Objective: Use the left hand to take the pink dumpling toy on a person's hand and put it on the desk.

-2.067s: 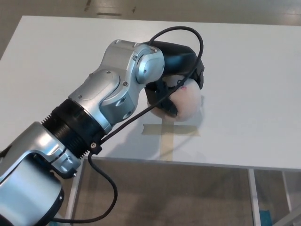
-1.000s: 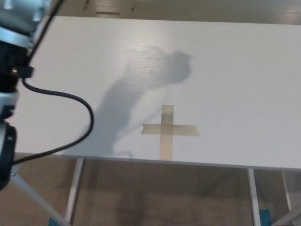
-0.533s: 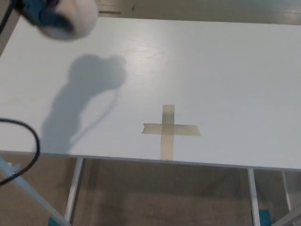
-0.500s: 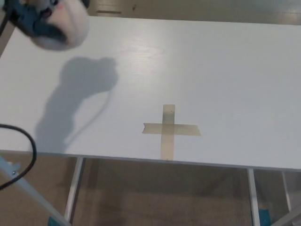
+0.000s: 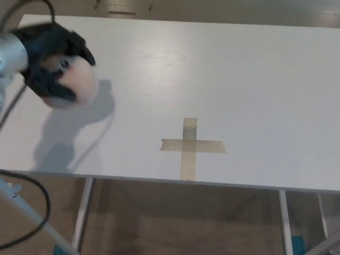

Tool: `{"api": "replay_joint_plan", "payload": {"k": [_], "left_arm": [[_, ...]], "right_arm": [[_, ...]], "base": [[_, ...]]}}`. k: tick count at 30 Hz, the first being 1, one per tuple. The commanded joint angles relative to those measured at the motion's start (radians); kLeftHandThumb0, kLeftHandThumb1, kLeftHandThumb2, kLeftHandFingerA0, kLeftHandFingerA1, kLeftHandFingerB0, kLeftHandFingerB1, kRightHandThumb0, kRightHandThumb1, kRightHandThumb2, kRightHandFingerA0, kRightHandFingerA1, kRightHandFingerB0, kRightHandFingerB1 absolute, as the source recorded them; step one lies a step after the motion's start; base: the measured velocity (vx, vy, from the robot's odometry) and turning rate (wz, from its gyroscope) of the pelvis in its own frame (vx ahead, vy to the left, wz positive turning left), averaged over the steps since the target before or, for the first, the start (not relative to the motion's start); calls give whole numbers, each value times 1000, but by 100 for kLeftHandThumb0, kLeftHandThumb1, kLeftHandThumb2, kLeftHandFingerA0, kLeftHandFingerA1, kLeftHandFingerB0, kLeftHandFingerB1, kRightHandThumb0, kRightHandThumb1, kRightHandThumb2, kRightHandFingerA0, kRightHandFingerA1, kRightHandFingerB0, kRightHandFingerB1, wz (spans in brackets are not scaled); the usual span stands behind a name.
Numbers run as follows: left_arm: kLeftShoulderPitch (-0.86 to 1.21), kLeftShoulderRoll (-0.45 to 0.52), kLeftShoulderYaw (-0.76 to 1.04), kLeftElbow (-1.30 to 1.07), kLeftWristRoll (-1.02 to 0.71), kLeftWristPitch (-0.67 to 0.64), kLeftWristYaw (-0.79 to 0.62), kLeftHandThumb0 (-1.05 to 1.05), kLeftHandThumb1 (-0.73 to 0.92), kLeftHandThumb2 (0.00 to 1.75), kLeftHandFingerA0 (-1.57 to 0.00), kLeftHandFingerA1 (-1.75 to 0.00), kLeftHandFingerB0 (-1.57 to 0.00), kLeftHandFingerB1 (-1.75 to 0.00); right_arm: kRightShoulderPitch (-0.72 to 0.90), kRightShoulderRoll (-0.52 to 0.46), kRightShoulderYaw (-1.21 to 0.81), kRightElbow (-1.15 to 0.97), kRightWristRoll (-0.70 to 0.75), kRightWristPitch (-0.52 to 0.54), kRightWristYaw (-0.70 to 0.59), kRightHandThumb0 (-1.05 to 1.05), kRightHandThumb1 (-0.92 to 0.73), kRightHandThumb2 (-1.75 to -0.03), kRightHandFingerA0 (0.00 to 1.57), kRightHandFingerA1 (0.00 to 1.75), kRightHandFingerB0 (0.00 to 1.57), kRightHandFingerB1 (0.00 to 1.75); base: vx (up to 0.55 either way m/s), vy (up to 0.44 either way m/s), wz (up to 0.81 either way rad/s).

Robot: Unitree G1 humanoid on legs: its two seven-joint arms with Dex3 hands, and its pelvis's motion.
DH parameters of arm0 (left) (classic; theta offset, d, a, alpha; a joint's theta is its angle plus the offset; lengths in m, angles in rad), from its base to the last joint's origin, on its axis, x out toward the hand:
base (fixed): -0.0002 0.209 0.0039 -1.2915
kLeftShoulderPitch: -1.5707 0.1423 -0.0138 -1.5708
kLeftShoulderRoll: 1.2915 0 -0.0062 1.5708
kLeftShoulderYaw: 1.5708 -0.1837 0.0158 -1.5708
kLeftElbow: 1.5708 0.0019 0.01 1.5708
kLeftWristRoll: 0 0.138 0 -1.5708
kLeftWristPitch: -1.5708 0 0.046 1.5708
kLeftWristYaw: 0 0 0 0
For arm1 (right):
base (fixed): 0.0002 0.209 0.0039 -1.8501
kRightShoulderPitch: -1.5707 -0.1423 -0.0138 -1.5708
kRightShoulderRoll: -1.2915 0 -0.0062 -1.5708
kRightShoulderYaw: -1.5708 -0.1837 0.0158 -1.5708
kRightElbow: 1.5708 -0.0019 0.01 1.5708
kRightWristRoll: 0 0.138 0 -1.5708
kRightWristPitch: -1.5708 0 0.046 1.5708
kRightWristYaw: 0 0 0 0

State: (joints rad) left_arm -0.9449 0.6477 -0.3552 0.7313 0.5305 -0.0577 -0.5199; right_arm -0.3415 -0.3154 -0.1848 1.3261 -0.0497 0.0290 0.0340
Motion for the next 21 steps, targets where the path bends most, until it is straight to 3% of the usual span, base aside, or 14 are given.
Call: {"api": "replay_joint_plan", "payload": {"k": [1, 10, 15, 16, 17, 18, 21], "left_arm": [[66, -52, -41, 36, 44, -8, 81, -25, 79, 64, -78, -50, -46, -37], [126, -109, -61, 18, 42, -17, 121, -26, 79, 63, -65, -45, -45, -37], [165, -117, -56, -1, 35, -12, 118, -27, 78, 63, -73, -48, -59, -41], [160, -118, -63, 11, 38, 3, 93, -46, 57, 74, -34, -45, -19, -37], [152, -118, -71, 22, 42, 19, 66, -46, 57, 74, -34, -45, -19, -37], [148, -114, -82, 15, 58, 42, 50, -69, 43, 75, 0, -3, -1, -10], [141, -106, -92, -8, 78, 89, 38, -72, 44, 77, 0, 0, 0, -8]], "right_arm": [[13, -2, -9, 3, 12, 12, 3, -26, -72, -62, 57, 42, 53, 42], [13, -3, -7, 2, 6, 4, 11, -25, -72, -62, 57, 42, 53, 42], [16, -4, -10, 2, 9, 3, 11, -25, -72, -62, 58, 42, 52, 41], [17, -4, -11, 2, 9, 2, 11, -25, -72, -62, 57, 42, 52, 41], [17, -4, -11, 2, 9, 2, 11, -25, -72, -62, 57, 42, 52, 41], [17, -3, -11, 2, 9, 2, 11, -25, -72, -62, 57, 42, 52, 41], [13, -3, -11, 2, 8, 3, 11, -25, -72, -62, 56, 42, 52, 41]], "base": [[0, 0, 0], [0, 0, 0], [0, 0, 0], [0, 0, 0], [0, 0, 0], [0, 0, 0], [0, 0, 0]]}}
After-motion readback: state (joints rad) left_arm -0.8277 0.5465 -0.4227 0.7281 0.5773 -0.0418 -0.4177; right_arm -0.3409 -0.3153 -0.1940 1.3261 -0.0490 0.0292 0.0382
